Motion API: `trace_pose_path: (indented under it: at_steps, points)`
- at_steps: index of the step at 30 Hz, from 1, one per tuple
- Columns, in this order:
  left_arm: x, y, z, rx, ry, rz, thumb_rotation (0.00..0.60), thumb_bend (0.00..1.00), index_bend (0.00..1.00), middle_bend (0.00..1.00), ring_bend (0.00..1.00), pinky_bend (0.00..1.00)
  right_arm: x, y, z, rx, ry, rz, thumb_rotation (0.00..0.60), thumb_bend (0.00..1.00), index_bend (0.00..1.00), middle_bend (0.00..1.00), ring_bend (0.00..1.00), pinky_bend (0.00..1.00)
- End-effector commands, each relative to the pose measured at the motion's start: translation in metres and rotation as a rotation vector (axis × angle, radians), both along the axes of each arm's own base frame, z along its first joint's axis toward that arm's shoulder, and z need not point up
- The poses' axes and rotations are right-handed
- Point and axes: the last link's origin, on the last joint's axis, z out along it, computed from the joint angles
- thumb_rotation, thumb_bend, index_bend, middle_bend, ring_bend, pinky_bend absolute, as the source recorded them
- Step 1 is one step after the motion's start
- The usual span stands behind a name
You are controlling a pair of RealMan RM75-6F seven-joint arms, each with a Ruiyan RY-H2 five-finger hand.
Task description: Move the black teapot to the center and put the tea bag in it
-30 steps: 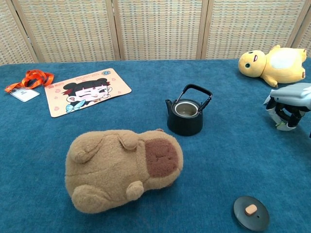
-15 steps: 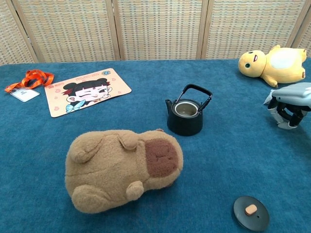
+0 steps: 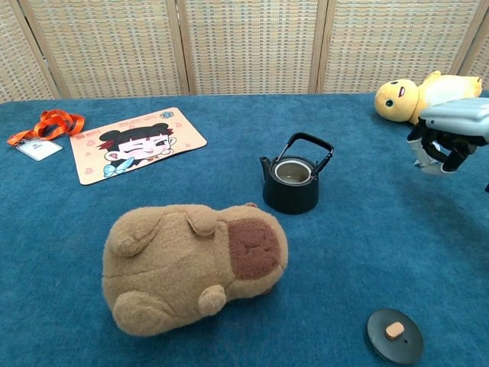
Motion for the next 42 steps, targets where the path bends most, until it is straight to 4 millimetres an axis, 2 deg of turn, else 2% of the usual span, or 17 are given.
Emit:
trace_pose_path:
  at_steps: [1, 6, 13, 27, 42]
  points:
    - [0.0, 0.0, 0.0, -0.001, -0.001, 0.001, 0.6, 0.47, 0.1, 0.01, 0.0, 0.0, 0.021, 0.0, 0.016, -0.029, -0.053, 0.057, 0.6, 0.71, 0.68, 0.82, 0.81, 0.9]
    - [-0.002, -0.001, -0.002, -0.008, -0.002, 0.007, 0.6, 0.47, 0.1, 0.01, 0.0, 0.0, 0.047, 0.001, 0.03, -0.042, -0.132, 0.11, 0.6, 0.71, 0.68, 0.82, 0.81, 0.9]
    - [-0.003, -0.002, -0.003, -0.018, -0.003, 0.014, 0.6, 0.48, 0.1, 0.0, 0.0, 0.0, 0.073, 0.004, 0.048, -0.05, -0.238, 0.148, 0.6, 0.71, 0.68, 0.82, 0.81, 0.91]
    - [-0.004, -0.006, -0.004, -0.03, -0.009, 0.013, 0.6, 0.47, 0.1, 0.0, 0.0, 0.0, 0.098, 0.017, 0.067, -0.024, -0.391, 0.178, 0.6, 0.71, 0.69, 0.82, 0.81, 0.91]
    - [-0.006, -0.007, -0.005, -0.029, -0.02, 0.007, 0.6, 0.47, 0.1, 0.0, 0.0, 0.0, 0.13, 0.013, 0.077, -0.008, -0.485, 0.199, 0.6, 0.71, 0.69, 0.82, 0.81, 0.91]
